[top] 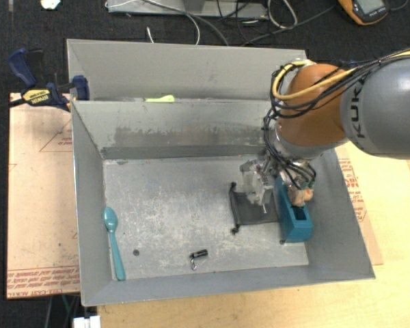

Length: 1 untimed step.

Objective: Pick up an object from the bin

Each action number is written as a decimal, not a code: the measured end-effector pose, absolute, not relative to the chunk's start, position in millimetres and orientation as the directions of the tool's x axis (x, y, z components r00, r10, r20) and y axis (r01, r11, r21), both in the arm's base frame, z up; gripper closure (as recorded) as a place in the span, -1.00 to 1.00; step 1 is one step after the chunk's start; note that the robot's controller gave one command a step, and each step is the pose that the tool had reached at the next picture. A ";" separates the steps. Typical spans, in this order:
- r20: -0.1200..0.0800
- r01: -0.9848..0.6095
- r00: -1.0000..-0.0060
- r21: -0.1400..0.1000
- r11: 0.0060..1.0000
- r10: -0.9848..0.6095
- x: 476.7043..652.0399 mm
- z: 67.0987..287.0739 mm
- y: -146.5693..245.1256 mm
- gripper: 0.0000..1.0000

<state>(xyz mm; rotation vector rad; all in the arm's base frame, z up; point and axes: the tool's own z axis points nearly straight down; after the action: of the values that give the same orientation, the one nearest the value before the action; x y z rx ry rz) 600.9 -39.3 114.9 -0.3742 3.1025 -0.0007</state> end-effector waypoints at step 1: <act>-0.009 -0.307 -0.952 0.000 0.952 -0.307 610.3 70.0 -40.0 -1.00</act>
Offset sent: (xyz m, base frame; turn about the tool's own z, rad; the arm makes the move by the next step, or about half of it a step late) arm 0.0000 0.0000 0.0000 0.0000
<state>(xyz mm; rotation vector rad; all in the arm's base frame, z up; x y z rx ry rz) 610.3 -40.0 70.0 -0.4869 3.0946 0.0016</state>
